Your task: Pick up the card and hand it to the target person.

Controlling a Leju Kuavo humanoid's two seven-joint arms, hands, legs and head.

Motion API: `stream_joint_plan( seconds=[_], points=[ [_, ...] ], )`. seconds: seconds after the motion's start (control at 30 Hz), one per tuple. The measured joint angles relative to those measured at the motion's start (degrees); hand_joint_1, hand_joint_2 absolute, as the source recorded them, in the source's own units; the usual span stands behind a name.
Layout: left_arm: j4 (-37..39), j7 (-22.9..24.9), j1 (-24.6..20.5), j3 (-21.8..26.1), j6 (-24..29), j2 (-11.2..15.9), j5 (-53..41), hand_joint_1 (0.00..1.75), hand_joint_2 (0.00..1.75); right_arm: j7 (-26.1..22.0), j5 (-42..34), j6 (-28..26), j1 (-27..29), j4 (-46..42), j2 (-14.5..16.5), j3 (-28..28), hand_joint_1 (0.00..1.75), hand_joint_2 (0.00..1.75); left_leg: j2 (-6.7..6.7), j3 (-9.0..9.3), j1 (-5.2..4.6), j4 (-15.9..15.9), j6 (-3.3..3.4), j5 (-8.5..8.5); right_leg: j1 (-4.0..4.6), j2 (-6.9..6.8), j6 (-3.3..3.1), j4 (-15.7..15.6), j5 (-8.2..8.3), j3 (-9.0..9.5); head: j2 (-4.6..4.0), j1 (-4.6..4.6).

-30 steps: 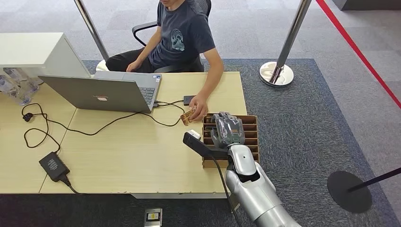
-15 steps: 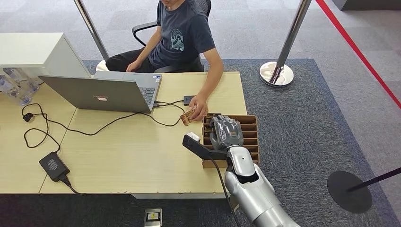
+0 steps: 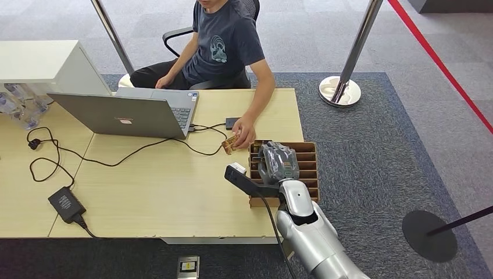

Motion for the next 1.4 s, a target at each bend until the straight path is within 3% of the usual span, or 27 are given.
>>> stream_joint_plan(
  seconds=[1.4],
  points=[
    [0.0, 0.2, -0.15, -0.52, -0.08, -0.01, -0.68, 0.0, 0.0, -0.08, 0.03, -0.09, 0.16, -0.09, -0.07, -0.38, 1.37, 1.75, 0.01, 0.12, 0.0, 0.0, -0.01, 0.01, 0.0, 0.0, -0.01, 0.0, 0.01, 0.11, 0.0, 0.0]
  ],
)
